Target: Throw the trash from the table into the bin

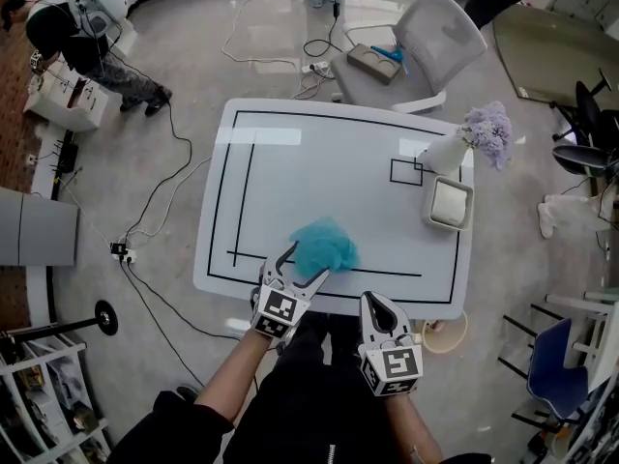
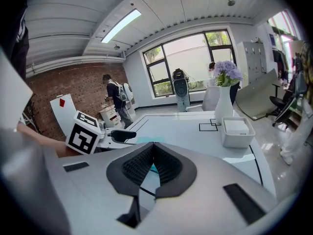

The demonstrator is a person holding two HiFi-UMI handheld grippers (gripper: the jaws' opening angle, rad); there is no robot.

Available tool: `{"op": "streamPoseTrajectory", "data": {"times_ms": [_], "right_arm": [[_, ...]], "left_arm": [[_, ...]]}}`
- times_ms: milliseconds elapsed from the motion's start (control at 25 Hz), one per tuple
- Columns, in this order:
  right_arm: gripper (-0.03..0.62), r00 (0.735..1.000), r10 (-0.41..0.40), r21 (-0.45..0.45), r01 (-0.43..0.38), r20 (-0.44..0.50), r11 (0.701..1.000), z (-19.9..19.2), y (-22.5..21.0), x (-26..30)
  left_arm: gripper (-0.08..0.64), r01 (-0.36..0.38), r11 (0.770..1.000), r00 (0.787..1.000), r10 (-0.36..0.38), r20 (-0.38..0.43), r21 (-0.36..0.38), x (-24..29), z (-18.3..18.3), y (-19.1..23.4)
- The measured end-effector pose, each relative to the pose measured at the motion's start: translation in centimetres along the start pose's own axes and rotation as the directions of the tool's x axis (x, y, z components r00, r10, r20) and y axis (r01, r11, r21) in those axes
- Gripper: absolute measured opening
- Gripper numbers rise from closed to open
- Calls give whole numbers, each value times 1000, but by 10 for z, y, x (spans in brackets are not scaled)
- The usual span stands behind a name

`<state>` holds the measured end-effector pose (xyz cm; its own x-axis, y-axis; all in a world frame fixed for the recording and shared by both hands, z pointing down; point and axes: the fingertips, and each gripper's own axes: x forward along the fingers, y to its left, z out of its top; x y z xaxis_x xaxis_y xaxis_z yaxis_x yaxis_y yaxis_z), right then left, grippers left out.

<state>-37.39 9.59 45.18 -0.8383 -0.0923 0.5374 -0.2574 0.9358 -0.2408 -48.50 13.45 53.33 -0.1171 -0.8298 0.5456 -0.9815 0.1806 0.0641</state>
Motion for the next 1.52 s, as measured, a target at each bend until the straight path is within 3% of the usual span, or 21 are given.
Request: {"op": "streamPoseTrajectory", "data": {"times_ms": [200,560,1040,1080,1240,1320,1520], "right_arm": [[9,1000,-6,0,6,2,1000,-2,1,-4],[9,999,-42,15,42,12,999,-4,-7,-18],[9,994,-102,56,101,24,993,-17,-11,-37],[9,994,-108,58,106,26,993,-18,-11,-38],[9,991,-134,71,131,31,989,-21,-13,-46],[9,989,-147,78,144,34,986,-23,-13,-50],[9,984,-173,91,169,44,981,-25,-12,-57]], "left_arm": [[367,29,999,999,-28,-40,16,23,-13,-3],[367,79,997,991,-81,-111,-16,43,-34,-16],[362,90,995,980,-95,-175,-35,52,-54,-22],[339,90,995,980,-94,-173,-35,52,-55,-22],[115,96,995,982,-96,-166,-5,48,-51,-22],[43,99,995,984,-96,-151,13,47,-46,-23],[18,108,993,989,-102,-109,46,38,-32,-28]]}}
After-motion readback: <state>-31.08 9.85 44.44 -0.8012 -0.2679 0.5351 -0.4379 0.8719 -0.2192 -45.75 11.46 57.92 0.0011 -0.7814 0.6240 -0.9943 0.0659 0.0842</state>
